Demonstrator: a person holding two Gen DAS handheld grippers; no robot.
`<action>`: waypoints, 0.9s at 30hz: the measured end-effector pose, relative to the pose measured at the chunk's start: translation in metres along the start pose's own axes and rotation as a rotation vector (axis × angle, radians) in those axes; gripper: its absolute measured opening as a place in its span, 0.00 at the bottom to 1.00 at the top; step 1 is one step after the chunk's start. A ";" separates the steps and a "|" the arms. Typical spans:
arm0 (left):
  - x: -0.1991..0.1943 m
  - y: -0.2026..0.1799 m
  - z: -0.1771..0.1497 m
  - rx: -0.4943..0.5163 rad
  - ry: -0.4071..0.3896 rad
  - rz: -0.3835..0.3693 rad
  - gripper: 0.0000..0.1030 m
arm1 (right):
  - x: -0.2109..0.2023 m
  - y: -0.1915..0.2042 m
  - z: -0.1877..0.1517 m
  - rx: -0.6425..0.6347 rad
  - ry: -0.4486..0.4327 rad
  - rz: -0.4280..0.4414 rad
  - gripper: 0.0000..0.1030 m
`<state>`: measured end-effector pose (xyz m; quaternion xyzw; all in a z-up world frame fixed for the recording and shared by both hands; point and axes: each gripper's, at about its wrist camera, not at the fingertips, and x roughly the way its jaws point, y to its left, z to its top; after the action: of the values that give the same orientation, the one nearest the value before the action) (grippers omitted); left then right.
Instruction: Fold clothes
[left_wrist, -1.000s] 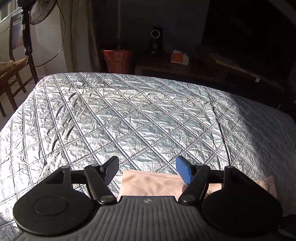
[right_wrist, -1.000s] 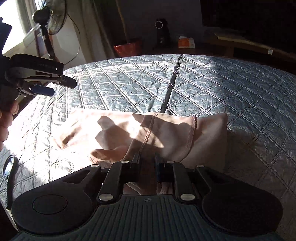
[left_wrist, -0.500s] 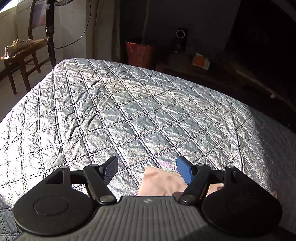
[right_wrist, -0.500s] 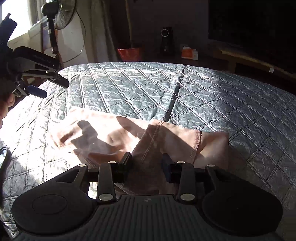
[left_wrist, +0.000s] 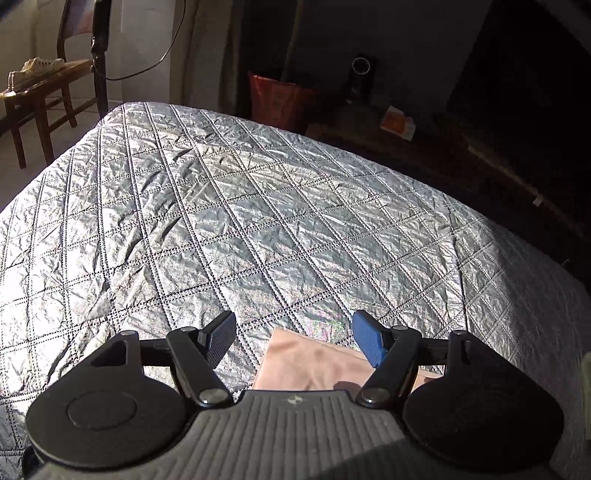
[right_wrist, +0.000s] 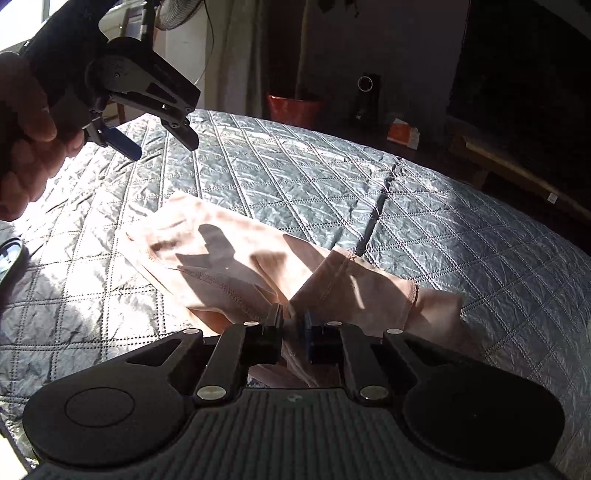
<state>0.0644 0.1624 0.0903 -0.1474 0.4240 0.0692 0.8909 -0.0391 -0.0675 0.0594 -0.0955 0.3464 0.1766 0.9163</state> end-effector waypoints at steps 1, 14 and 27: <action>0.000 0.000 0.000 0.000 0.002 -0.004 0.64 | -0.001 -0.004 0.003 0.036 -0.005 0.011 0.11; 0.001 -0.006 -0.001 0.024 0.007 -0.019 0.64 | 0.011 -0.010 0.011 0.162 0.001 0.040 0.14; 0.000 -0.001 -0.001 0.001 0.001 -0.019 0.65 | 0.021 -0.029 0.004 0.322 0.026 0.069 0.19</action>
<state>0.0640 0.1610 0.0906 -0.1512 0.4228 0.0605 0.8914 -0.0109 -0.0879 0.0500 0.0623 0.3851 0.1491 0.9086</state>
